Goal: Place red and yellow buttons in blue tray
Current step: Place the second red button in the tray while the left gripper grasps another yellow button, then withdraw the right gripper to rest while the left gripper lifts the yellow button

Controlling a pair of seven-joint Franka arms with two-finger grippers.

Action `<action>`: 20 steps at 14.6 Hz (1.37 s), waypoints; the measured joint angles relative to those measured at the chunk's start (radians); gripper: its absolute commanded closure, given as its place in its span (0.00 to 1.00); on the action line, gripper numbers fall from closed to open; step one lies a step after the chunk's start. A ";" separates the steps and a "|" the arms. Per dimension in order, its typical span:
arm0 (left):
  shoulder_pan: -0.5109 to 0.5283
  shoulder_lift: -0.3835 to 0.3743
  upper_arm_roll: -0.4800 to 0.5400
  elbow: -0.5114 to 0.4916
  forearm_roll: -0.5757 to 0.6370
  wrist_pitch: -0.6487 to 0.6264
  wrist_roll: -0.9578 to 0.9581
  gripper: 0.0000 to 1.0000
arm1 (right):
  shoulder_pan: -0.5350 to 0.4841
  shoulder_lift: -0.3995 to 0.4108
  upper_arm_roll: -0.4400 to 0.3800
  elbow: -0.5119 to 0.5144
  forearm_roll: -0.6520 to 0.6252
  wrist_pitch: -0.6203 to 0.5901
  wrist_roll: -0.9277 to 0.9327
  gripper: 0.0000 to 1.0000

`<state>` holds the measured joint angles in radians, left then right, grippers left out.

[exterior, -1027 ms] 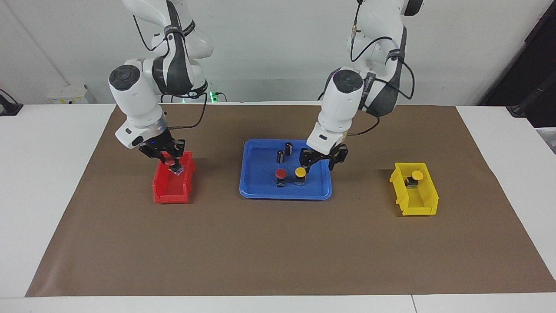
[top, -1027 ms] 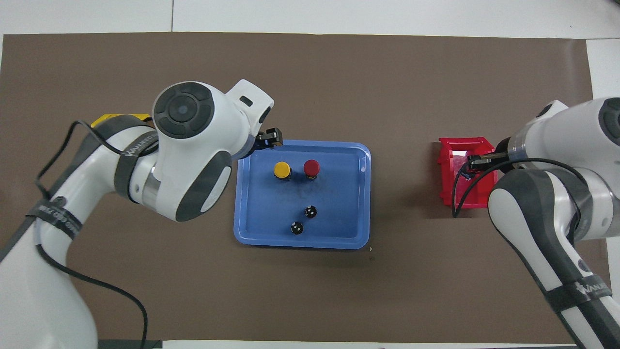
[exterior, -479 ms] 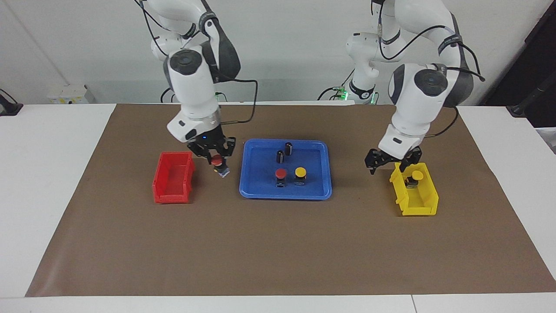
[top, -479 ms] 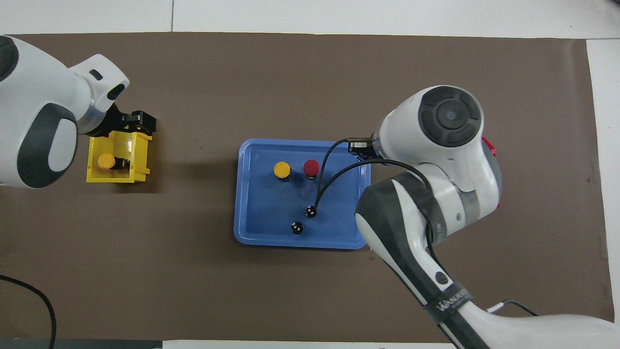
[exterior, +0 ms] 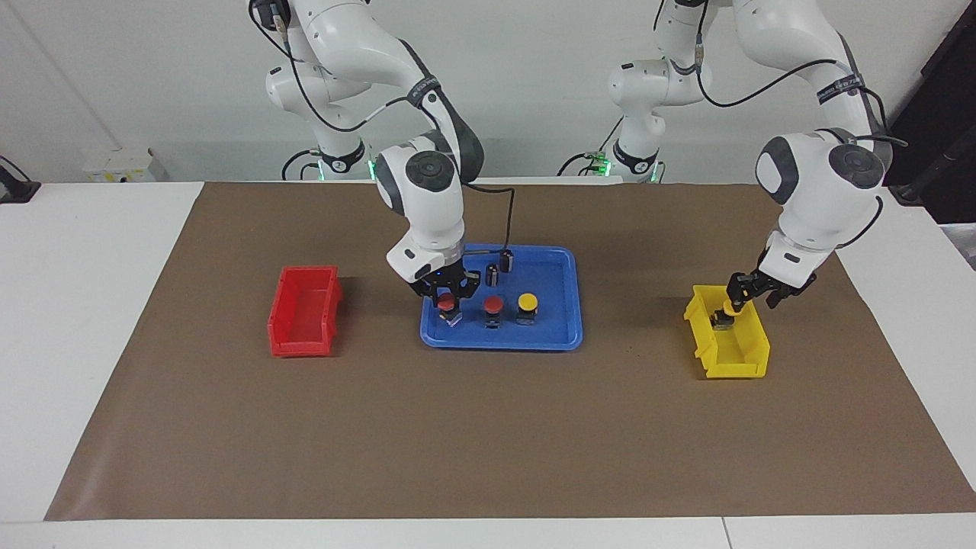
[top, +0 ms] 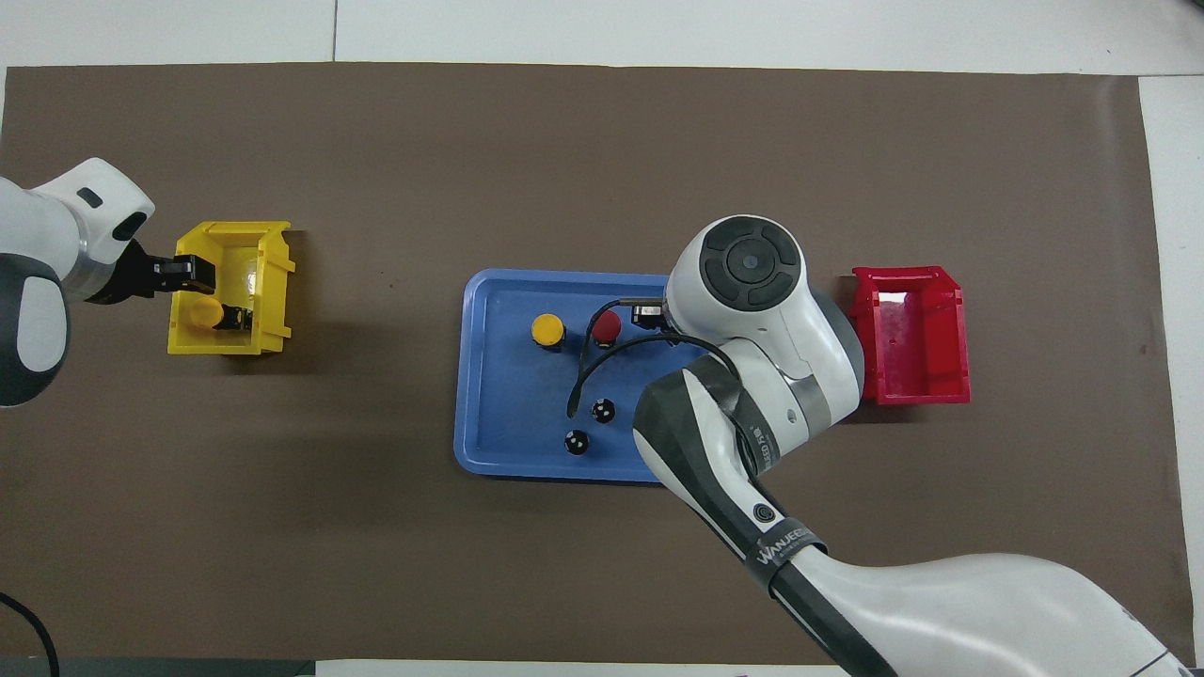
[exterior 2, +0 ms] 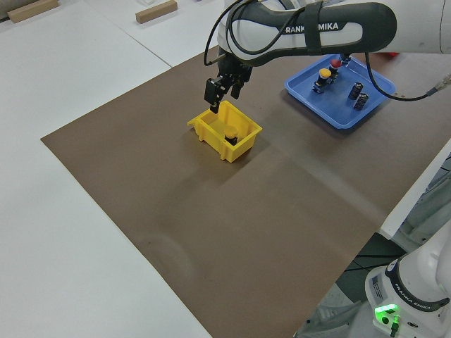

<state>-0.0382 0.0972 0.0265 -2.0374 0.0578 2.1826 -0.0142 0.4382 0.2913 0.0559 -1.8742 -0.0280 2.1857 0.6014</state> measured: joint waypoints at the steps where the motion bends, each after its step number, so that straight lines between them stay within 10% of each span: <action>1: 0.001 -0.010 -0.002 -0.030 0.000 0.022 0.000 0.30 | 0.000 -0.004 -0.001 -0.012 0.000 0.012 0.000 0.35; 3: 0.008 -0.022 -0.001 -0.075 0.000 0.061 0.000 0.33 | 0.000 -0.010 0.000 -0.031 0.000 0.028 0.000 0.00; 8: 0.008 -0.031 -0.007 -0.108 -0.001 0.104 0.000 0.36 | -0.029 -0.035 -0.016 0.043 -0.006 -0.046 0.000 0.00; 20: 0.007 -0.031 -0.012 -0.130 -0.001 0.156 0.000 0.37 | -0.468 -0.314 -0.028 0.262 -0.014 -0.588 -0.465 0.00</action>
<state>-0.0314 0.0662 0.0144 -2.1675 0.0571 2.3390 -0.0143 -0.0297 -0.0226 0.0278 -1.6121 -0.0421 1.5975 0.1364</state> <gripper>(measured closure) 0.366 0.000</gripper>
